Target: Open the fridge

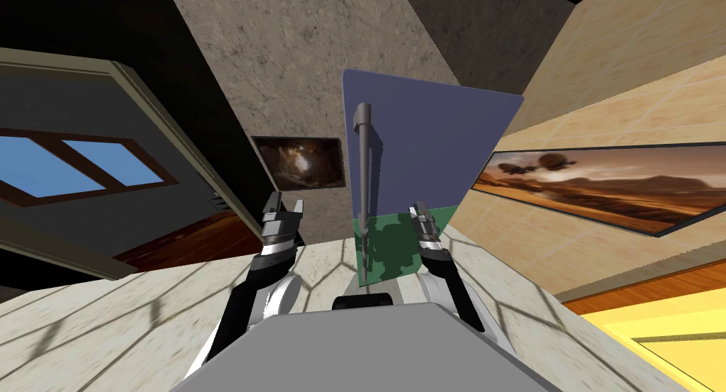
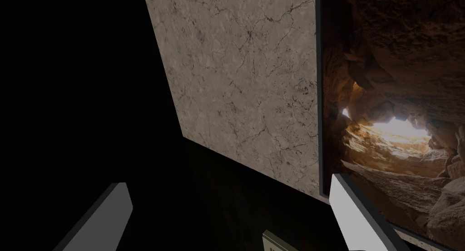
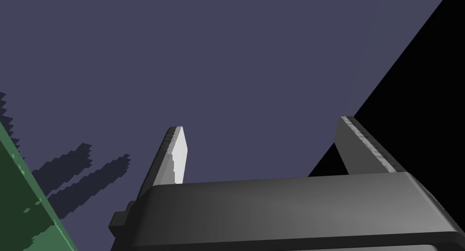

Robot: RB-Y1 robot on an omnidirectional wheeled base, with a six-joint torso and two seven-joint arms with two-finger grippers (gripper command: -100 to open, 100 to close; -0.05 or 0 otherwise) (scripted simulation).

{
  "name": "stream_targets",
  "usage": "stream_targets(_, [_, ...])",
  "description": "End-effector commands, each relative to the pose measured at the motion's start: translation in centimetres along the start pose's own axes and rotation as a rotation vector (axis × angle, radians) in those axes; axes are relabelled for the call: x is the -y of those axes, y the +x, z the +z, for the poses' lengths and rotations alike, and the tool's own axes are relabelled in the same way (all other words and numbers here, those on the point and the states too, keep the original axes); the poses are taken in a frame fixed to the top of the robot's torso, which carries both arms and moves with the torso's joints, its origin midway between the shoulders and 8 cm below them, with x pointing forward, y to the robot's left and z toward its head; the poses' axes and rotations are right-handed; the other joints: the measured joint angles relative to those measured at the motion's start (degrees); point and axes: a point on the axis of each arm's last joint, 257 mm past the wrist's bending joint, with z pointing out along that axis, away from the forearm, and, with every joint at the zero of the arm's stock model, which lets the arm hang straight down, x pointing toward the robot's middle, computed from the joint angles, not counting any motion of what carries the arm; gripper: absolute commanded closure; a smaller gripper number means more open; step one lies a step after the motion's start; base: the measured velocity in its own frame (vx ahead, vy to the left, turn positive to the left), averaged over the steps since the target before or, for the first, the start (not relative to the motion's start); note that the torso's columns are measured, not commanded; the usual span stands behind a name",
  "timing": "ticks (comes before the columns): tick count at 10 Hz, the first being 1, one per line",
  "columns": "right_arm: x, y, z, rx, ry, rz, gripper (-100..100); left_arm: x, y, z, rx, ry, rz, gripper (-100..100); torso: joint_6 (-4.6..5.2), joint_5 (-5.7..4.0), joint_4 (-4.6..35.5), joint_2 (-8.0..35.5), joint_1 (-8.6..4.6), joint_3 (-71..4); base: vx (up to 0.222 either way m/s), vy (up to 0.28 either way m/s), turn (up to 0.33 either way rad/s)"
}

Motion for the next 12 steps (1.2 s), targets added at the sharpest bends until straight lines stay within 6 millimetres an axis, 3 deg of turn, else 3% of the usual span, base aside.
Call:
stream_targets(1, [0.00, 0.00, 0.00, 0.000, 0.000, 0.000, 0, 0.00, 0.00, 0.00, 0.000, 0.000, 0.000, 0, 0.00, 0.00, 2.35, 2.32, 0.00, -4.67, 0.000, 0.000, 0.000])
stream_targets(9, [-0.02, 0.00, 0.01, 0.000, 0.000, 0.000, 0, 0.02, 0.00, 0.00, 0.000, 0.000, 0.000, 0, 0.00, 0.00, 35.37, 35.39, 0.00, -70.73, 0.000, 0.000, 0.000])
stream_targets(10, [-0.04, -0.06, -0.20, -0.033, 0.003, -0.052, -100, 0.02, 0.00, 0.00, 0.000, 0.000, 0.000, 0, 0.00, 0.00, 39.60, 39.62, 0.00, -79.19, 0.011, 0.019, -0.040])
stream_targets(12, [-0.04, -0.31, -0.47, -0.061, 0.009, -0.113, -100, -0.01, 0.00, -0.01, 0.000, 0.000, 0.000, 0, 0.00, 0.04, 42.04, 42.05, 0.12, -84.27, 0.018, 0.056, -0.052])
